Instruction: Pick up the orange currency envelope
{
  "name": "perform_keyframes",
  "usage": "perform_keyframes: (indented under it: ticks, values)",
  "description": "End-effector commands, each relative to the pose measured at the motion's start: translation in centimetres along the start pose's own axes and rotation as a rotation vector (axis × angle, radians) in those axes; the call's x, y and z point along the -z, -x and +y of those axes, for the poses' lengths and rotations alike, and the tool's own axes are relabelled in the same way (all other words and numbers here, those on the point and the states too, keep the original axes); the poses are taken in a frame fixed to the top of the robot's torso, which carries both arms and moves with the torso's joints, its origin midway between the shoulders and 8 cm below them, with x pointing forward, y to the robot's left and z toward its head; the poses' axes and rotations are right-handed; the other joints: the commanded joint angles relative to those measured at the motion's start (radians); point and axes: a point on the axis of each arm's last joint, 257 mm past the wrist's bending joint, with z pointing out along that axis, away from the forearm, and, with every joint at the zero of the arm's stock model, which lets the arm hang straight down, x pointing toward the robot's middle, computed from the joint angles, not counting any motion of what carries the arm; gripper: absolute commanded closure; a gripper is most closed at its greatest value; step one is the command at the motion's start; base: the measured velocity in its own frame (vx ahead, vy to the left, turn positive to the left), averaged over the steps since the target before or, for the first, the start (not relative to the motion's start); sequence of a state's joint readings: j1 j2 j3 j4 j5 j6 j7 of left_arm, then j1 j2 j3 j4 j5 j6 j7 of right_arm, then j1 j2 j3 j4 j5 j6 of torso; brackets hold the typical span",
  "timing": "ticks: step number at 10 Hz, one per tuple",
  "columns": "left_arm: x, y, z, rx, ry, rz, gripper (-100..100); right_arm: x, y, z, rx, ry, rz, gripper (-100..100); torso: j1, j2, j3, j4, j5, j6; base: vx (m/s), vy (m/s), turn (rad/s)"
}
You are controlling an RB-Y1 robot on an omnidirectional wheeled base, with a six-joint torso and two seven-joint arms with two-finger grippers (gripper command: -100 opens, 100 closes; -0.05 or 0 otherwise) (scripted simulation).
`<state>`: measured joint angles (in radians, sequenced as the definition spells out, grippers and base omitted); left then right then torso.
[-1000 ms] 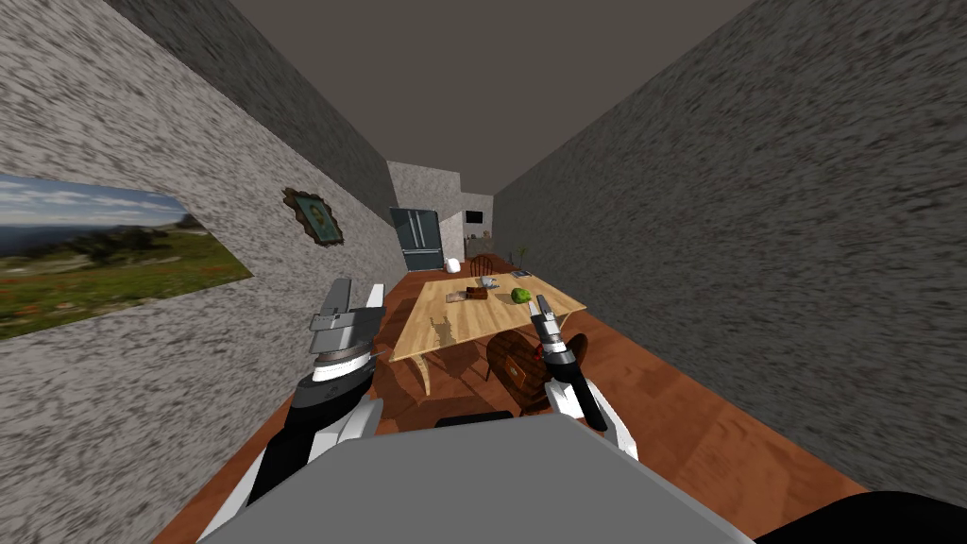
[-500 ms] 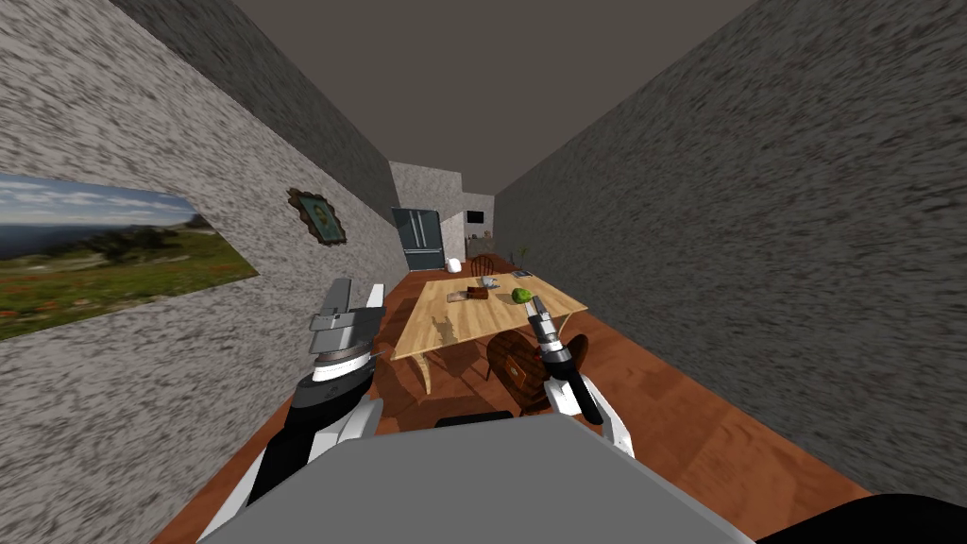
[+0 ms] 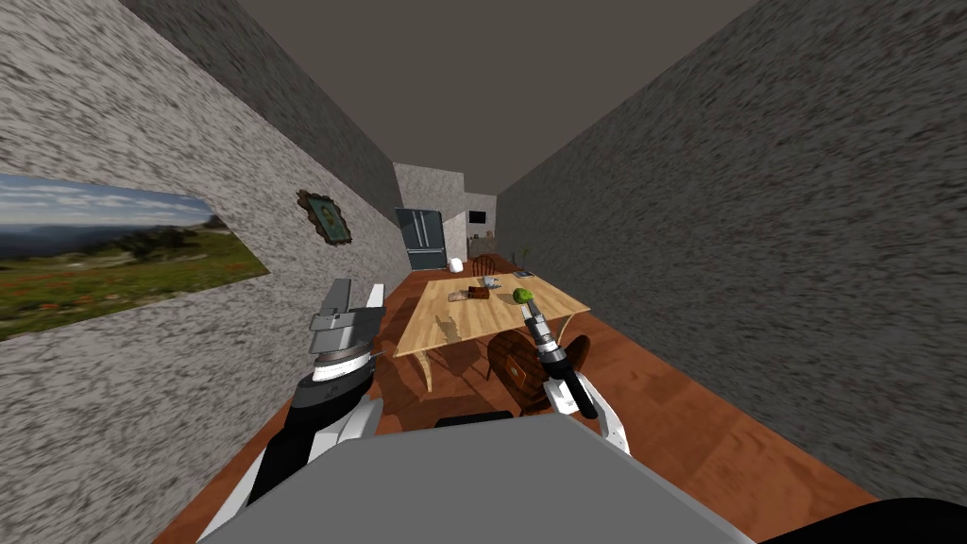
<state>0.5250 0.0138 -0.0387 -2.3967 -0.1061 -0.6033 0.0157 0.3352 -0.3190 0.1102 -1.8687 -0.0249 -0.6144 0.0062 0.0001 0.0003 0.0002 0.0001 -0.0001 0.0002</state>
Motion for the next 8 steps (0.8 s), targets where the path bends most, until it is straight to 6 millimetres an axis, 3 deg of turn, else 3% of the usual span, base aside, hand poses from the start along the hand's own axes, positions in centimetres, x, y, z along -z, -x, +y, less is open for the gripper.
perform_keyframes:
  ticks: [1, 7, 8]
  values:
    - [0.0, 0.0, 0.0, 0.0, 0.0, 0.0, 0, 0.0, 0.0, 0.0, 0.0, -0.001, 0.001, -100, 0.0, 0.0, 0.0, 0.0, 0.0, 0.0, 0.009, 0.009, -0.031]
    - [0.0, 0.0, 0.0, 0.0, 0.0, 0.0, 0, 0.0, 0.0, 0.0, 0.0, -0.001, 0.001, -100, 0.0, 0.0, 0.0, 0.0, 0.0, 0.0, 0.002, 0.0, 0.0]
    - [0.0, 0.0, 0.0, 0.0, 0.0, 0.0, 0, 0.5, -0.6, -1.6, -0.008, -0.033, 0.023, -100, 0.0, 0.0, 0.0, 0.0, 0.0, 0.0, 0.0, 0.0, 0.0]
